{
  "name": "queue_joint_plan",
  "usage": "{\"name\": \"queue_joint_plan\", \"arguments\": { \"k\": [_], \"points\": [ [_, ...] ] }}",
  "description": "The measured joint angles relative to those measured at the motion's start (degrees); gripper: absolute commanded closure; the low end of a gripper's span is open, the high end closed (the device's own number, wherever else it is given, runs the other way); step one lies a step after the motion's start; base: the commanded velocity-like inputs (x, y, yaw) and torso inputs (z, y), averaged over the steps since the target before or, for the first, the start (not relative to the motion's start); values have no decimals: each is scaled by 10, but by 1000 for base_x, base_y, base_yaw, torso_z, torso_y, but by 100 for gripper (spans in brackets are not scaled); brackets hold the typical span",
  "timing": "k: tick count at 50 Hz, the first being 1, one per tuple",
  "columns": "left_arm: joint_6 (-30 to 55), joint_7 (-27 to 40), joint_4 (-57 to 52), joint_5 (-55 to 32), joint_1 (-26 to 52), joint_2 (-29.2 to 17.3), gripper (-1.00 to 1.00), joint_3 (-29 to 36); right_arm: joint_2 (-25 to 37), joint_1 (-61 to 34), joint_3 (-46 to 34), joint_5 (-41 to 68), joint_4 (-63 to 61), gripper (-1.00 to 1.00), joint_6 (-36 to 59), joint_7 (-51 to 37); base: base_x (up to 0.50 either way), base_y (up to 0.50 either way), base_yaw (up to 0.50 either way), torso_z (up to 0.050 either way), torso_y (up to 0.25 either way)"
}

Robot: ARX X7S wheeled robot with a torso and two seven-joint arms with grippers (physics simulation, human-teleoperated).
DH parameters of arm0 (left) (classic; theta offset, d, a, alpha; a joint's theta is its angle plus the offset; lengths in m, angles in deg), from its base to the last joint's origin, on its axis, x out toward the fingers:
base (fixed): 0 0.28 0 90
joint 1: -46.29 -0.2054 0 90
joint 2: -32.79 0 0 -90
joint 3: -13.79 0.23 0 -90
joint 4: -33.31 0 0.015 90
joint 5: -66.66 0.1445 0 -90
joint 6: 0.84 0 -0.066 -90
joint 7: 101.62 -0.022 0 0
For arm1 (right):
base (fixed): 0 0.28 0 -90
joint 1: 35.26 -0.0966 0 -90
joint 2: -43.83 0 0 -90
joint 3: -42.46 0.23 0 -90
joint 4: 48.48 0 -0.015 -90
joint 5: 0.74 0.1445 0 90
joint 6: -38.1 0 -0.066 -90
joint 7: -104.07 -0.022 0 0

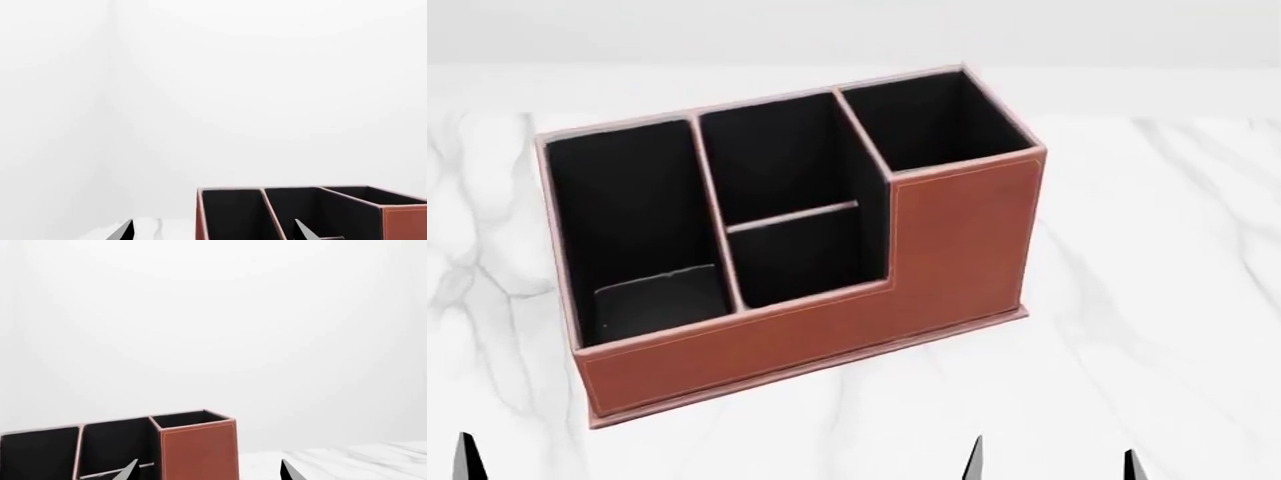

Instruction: Pick up the book and place it in the left compartment of the caddy.

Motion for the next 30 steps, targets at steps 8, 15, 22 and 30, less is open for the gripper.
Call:
{"name": "queue_joint_plan", "arguments": {
  "k": [8,15,22,30],
  "points": [
    [1,2,-1,-1,1,-2,-100,1,1,-1,-2,2,3,-100,0,-1,155,0,0,0,0],
    [1,3,0,-2,2,-3,-100,3,2,-3,-4,3,4,-100,1,-2,0,0,0,0,0],
    [0,5,1,-3,2,-4,-100,4,3,-4,-5,5,6,-100,1,-3,0,0,0,0,0],
    [-1,6,2,-3,3,-5,-100,5,4,-4,-7,3,7,-100,-3,-5,113,0,0,0,0]
  ]
}}
